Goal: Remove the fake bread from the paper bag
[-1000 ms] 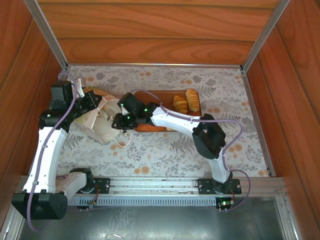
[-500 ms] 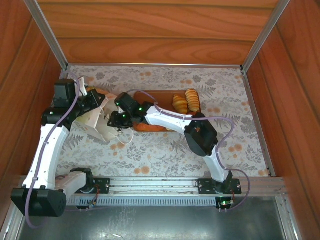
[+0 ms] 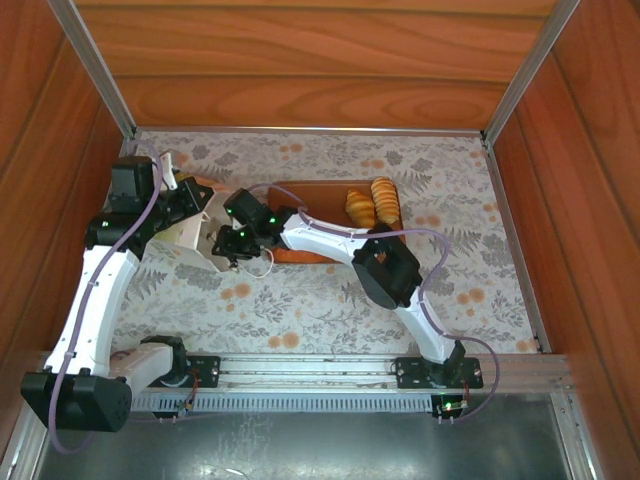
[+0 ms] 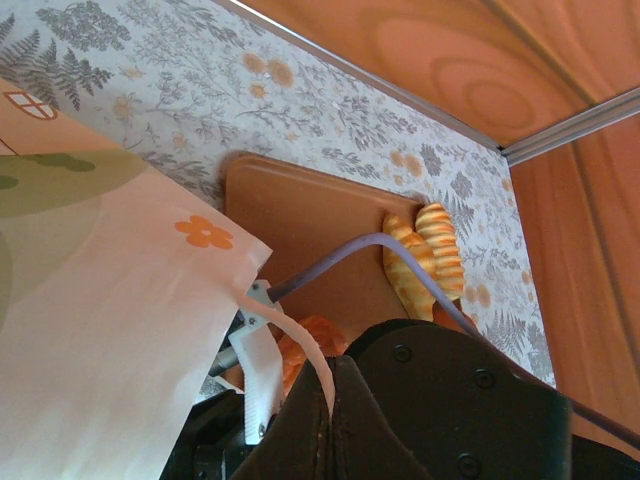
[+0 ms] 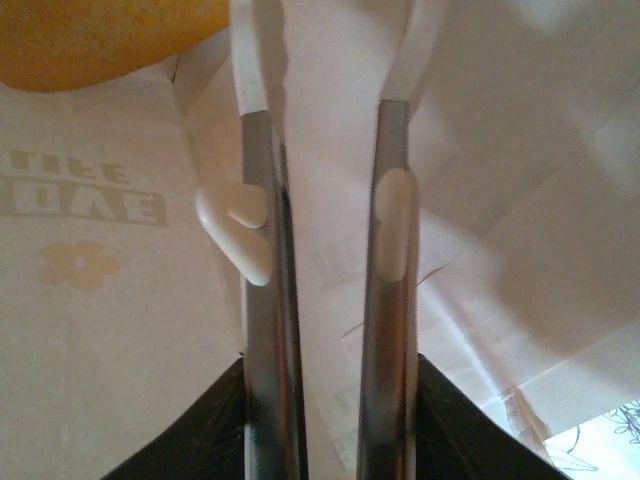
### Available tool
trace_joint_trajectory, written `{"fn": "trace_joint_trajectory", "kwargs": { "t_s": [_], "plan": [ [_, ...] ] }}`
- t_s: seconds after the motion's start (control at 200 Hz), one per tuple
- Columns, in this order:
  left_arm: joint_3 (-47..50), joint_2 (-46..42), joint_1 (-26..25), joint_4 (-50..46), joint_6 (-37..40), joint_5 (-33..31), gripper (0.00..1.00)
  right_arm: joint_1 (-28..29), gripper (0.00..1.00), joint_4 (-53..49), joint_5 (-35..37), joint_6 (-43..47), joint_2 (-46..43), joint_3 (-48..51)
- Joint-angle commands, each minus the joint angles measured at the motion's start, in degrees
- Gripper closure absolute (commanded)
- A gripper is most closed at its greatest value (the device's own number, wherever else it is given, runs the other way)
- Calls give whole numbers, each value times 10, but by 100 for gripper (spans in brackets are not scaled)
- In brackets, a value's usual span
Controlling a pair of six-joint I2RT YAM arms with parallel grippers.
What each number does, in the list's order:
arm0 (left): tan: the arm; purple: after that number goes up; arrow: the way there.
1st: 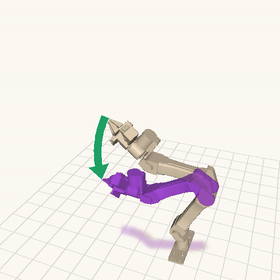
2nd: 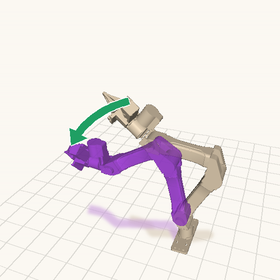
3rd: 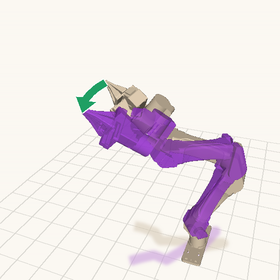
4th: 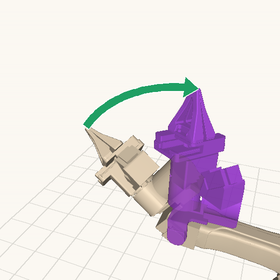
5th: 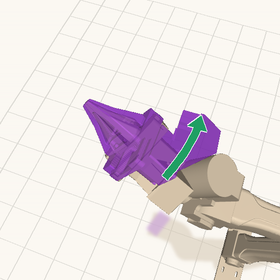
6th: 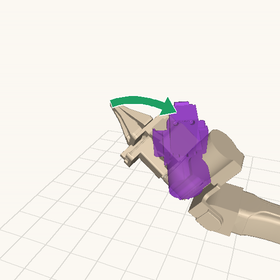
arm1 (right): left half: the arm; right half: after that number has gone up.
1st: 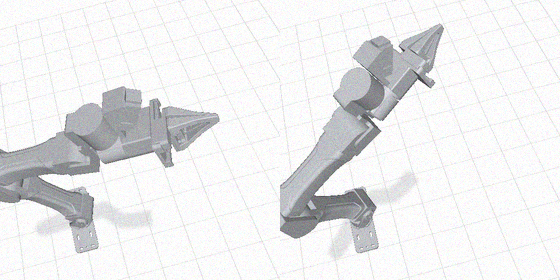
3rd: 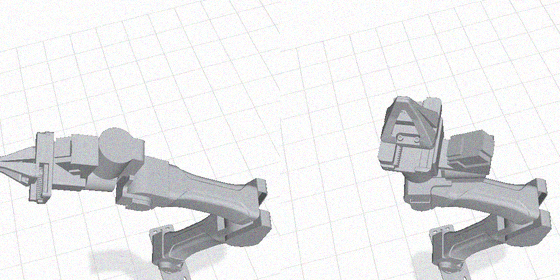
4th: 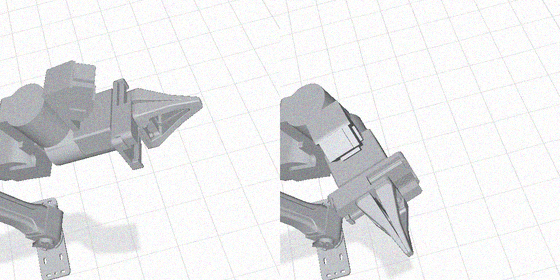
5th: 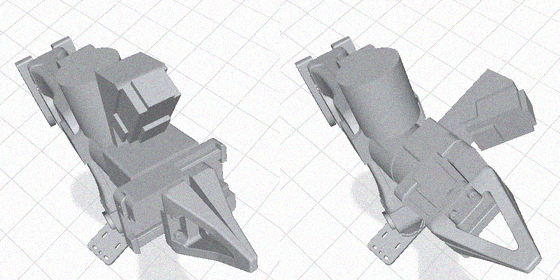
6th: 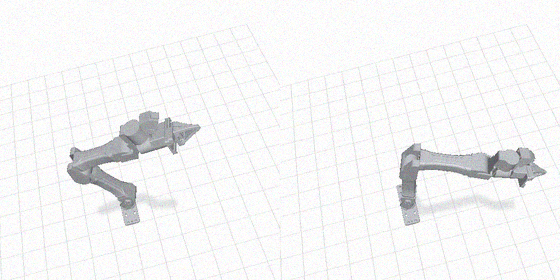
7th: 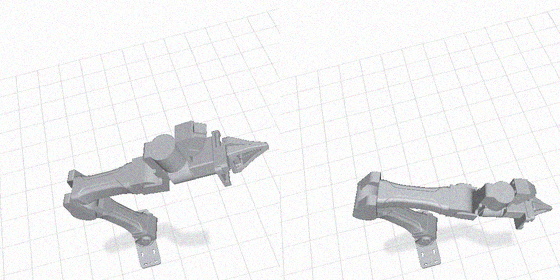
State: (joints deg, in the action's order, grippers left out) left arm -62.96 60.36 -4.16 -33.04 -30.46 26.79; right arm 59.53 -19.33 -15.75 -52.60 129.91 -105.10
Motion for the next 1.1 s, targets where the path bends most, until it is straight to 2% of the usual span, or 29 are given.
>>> {"fn": "trace_joint_trajectory", "kwargs": {
  "t_s": [0.0, 0.28, 0.425, 0.83, 0.915, 1.095],
  "plan": [
    [-3, -13, -3, 10, 0, -7, 100, -5, 66, 14, -12, 1, 10, -14],
    [17, -37, -2, 10, 7, -44, 100, -2, 78, -13, 30, 55, -32, 7],
    [18, -35, -2, 10, 7, -59, 100, 6, 80, -46, 70, 88, -64, 18],
    [10, -19, -2, 10, 0, -63, 100, 59, 80, -282, 275, 230, -98, -45],
    [9, -17, -2, 10, 0, -62, 100, 66, 80, -299, 280, 266, -106, -46],
    [8, -16, -2, 10, 2, -60, 100, 67, 78, -320, 239, 304, -128, -16]
  ]
}}
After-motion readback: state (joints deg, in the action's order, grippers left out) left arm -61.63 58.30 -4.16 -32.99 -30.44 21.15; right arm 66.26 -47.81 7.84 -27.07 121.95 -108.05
